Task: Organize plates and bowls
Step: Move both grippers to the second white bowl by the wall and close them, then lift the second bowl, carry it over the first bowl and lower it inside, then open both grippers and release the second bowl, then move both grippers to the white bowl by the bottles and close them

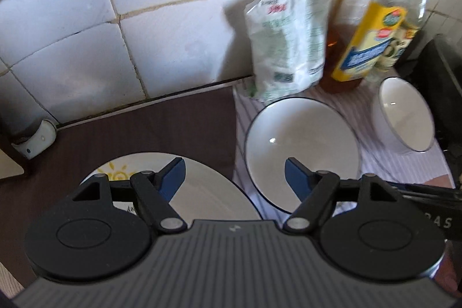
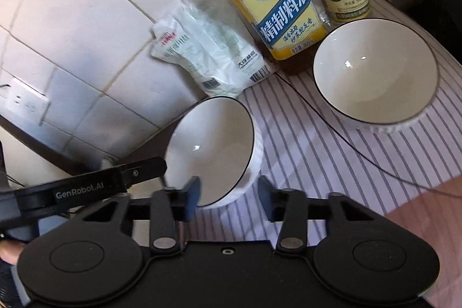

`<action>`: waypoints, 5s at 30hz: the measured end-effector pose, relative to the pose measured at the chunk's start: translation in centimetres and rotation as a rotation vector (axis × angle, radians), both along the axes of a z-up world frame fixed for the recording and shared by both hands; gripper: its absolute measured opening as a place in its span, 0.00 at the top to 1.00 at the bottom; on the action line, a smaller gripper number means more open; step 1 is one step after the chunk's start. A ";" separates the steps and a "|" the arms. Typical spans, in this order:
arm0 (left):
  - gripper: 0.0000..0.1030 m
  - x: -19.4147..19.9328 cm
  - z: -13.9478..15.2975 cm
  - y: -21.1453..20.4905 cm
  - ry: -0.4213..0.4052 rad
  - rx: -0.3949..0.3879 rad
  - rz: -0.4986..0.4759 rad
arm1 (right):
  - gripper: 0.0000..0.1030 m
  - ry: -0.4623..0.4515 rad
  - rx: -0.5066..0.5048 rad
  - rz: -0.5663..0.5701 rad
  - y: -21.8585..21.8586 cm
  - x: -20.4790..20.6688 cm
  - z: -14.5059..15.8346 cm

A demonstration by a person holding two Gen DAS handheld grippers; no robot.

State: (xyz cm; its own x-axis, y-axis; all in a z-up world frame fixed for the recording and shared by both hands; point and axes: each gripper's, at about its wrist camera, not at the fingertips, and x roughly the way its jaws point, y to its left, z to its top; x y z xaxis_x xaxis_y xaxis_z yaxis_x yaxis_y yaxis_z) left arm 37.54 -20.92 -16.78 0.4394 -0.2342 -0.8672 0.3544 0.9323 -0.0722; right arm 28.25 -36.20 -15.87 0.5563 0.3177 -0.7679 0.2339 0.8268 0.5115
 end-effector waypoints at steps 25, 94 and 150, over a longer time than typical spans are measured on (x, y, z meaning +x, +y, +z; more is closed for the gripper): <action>0.96 -0.9 -0.8 -3.2 -0.021 0.076 -0.079 | 0.90 -0.003 -0.061 -0.017 -0.9 1.0 -1.4; 0.91 -15.4 0.7 -2.7 0.027 0.231 -0.113 | 0.87 -0.174 -0.217 0.117 2.2 -14.7 3.6; 0.51 -0.8 0.5 -15.2 0.110 -0.040 -0.195 | 0.29 -0.226 -0.502 0.133 -5.4 -7.3 -1.4</action>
State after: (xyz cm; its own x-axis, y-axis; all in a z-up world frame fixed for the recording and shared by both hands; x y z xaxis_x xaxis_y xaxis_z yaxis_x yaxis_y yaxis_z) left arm 36.72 -36.12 -16.32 0.2855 -0.3408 -0.8958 0.5154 0.8426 -0.1563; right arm 20.93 -41.58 -17.22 0.7045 0.0223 -0.7093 0.0418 0.9965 0.0729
